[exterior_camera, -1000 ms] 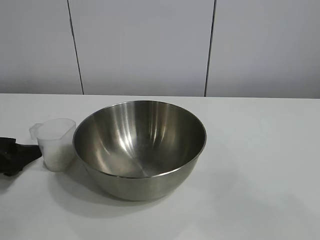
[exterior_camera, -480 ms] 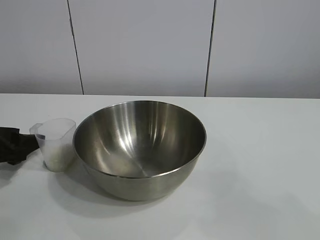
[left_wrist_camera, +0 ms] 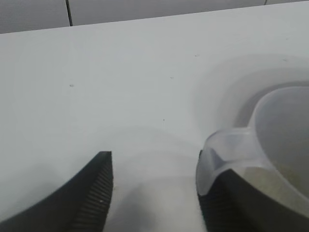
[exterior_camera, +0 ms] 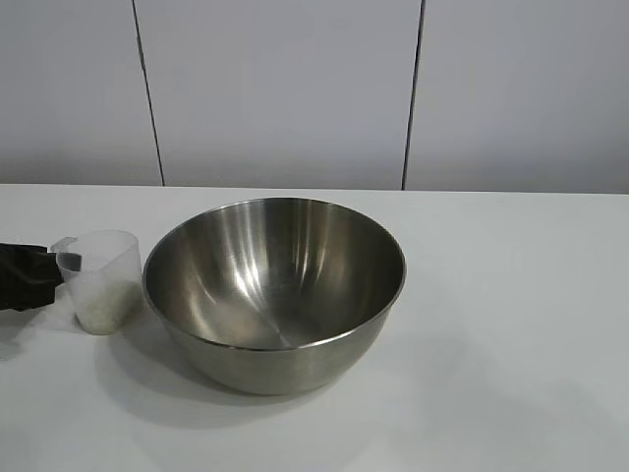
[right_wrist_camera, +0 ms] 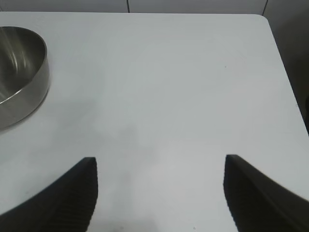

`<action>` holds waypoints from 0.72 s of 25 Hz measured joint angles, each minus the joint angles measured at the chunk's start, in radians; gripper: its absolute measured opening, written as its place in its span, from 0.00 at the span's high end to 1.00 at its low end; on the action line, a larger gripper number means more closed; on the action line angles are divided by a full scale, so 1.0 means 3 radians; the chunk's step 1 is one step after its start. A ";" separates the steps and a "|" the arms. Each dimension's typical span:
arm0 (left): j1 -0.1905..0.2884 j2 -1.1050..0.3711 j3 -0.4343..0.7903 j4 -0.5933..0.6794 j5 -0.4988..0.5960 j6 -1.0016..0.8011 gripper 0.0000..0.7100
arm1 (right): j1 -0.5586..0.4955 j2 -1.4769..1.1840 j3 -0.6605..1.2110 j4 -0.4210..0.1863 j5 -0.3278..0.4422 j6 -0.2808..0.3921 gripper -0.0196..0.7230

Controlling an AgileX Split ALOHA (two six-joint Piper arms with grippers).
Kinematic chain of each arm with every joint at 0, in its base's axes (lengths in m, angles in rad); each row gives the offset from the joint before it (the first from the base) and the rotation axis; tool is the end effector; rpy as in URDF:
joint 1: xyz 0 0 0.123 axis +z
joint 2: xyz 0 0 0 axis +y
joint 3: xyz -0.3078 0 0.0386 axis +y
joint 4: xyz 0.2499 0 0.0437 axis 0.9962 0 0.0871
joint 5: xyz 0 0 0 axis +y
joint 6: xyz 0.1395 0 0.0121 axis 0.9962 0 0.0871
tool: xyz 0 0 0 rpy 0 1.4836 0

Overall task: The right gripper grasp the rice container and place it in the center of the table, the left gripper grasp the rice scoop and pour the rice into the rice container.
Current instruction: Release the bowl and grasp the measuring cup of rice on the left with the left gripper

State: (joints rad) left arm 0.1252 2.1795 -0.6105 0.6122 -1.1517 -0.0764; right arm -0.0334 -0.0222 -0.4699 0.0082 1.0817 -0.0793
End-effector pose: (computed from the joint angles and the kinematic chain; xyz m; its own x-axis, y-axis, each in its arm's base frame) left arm 0.3675 -0.0278 0.0561 -0.3125 0.1327 -0.9406 0.4432 0.8962 -0.0208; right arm 0.0137 0.0006 0.2438 -0.4819 -0.0593 -0.8742 -0.0093 0.9980 -0.0626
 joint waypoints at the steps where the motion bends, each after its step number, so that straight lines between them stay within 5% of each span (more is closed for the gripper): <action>1: 0.0000 0.0000 0.0000 0.0000 0.0000 0.0000 0.69 | 0.0000 0.0000 0.0000 0.0000 0.0000 0.0000 0.30; 7: 0.0000 -0.0106 0.0000 0.0000 0.0003 0.0006 0.96 | 0.0000 0.0000 0.0000 0.0000 0.0000 0.0000 0.30; 18: 0.0000 -0.0469 0.0007 0.0010 0.0023 -0.0436 0.99 | 0.0000 0.0000 0.0000 0.0000 -0.0004 0.0000 0.30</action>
State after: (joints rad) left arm 0.1252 2.0388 -0.6084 0.6152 -1.1448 -0.2072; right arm -0.0334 -0.0222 -0.4699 0.0082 1.0805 -0.0793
